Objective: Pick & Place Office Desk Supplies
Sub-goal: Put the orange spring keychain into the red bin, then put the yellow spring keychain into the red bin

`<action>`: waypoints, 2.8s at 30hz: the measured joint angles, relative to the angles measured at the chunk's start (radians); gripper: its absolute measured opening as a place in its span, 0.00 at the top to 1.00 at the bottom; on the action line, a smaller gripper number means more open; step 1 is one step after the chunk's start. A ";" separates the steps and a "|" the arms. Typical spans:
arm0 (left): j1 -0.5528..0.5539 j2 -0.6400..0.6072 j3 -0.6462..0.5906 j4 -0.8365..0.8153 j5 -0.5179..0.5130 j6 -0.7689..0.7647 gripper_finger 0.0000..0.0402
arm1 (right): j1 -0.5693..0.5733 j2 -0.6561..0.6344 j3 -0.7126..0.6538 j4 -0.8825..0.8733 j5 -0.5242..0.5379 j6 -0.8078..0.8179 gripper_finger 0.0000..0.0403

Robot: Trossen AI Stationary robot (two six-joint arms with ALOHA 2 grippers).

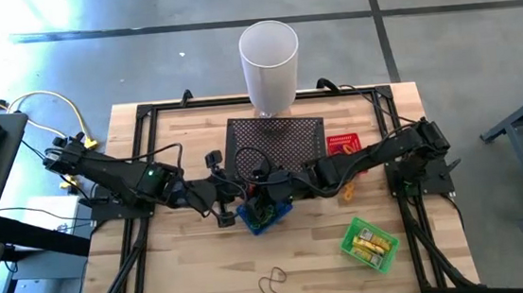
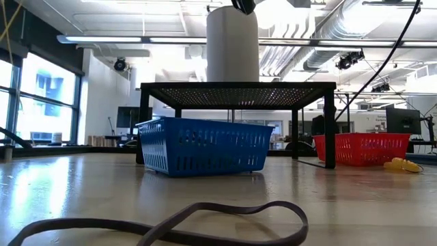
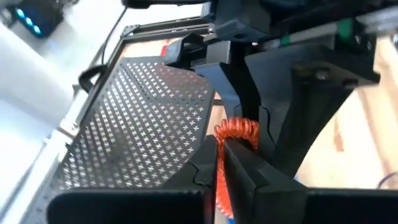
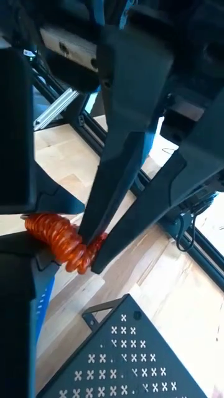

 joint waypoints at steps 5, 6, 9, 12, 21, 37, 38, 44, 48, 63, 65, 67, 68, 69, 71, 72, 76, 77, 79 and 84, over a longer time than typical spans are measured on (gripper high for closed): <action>-0.008 0.000 0.000 0.004 -0.005 0.088 0.87 | 0.006 0.000 0.000 -0.013 0.000 0.000 0.98; -0.010 0.000 0.000 0.006 -0.005 0.089 0.84 | 0.009 0.000 0.000 -0.024 0.000 0.001 0.98; -0.011 0.000 0.000 0.014 -0.004 0.069 0.76 | 0.022 0.000 0.000 -0.090 -0.015 0.022 0.98; -0.003 0.000 0.000 0.017 -0.004 0.042 0.68 | 0.039 0.000 0.000 -0.186 -0.040 0.058 0.98; 0.000 0.000 0.000 0.013 0.005 -0.036 0.62 | 0.109 -0.068 0.000 -0.629 -0.062 0.234 0.98; -0.027 0.001 0.000 -0.022 0.161 -0.274 0.61 | 0.174 -0.362 -0.152 -1.221 0.084 0.599 0.98; -0.033 0.001 0.000 -0.033 0.166 -0.288 0.61 | 0.157 -0.386 -0.196 -1.218 0.076 0.599 0.98; -0.056 0.001 0.000 -0.086 0.180 -0.398 0.61 | 0.035 -0.535 -0.471 -1.071 0.026 0.573 0.98; -0.062 0.001 0.000 -0.096 0.179 -0.443 0.61 | -0.061 -0.589 -0.625 -0.923 -0.002 0.506 0.98; -0.100 0.045 -0.002 -0.099 0.209 -0.566 0.61 | -0.303 -0.577 -0.849 -0.660 -0.045 0.328 0.75; -0.106 0.049 -0.002 -0.100 0.209 -0.579 0.61 | -0.315 -0.579 -0.849 -0.647 -0.040 0.311 0.69; -0.114 0.053 -0.002 -0.099 0.209 -0.594 0.61 | -0.323 -0.579 -0.848 -0.637 -0.036 0.286 0.63; -0.116 0.054 -0.002 -0.098 0.209 -0.606 0.61 | -0.326 -0.579 -0.848 -0.636 -0.033 0.275 0.60; -0.119 0.055 -0.002 -0.099 0.209 -0.616 0.61 | -0.331 -0.580 -0.848 -0.636 -0.029 0.273 0.58; -0.127 0.056 -0.002 -0.100 0.209 -0.627 0.61 | -0.334 -0.595 -0.848 -0.636 -0.028 0.268 0.54; -0.129 0.056 -0.002 -0.099 0.208 -0.634 0.61 | -0.334 -0.602 -0.845 -0.637 -0.033 0.264 0.54; -0.129 0.061 -0.002 -0.101 0.208 -0.659 0.61 | -0.311 -0.639 -0.817 -0.635 -0.111 0.256 0.54; -0.129 0.064 -0.002 -0.099 0.208 -0.659 0.61 | -0.300 -0.648 -0.811 -0.633 -0.146 0.266 0.55; -0.129 0.069 -0.002 -0.095 0.205 -0.662 0.61 | -0.273 -0.670 -0.808 -0.625 -0.224 0.316 0.56; -0.130 0.081 -0.002 -0.094 0.206 -0.669 0.61 | -0.152 -0.687 -0.808 -0.615 -0.368 0.499 0.57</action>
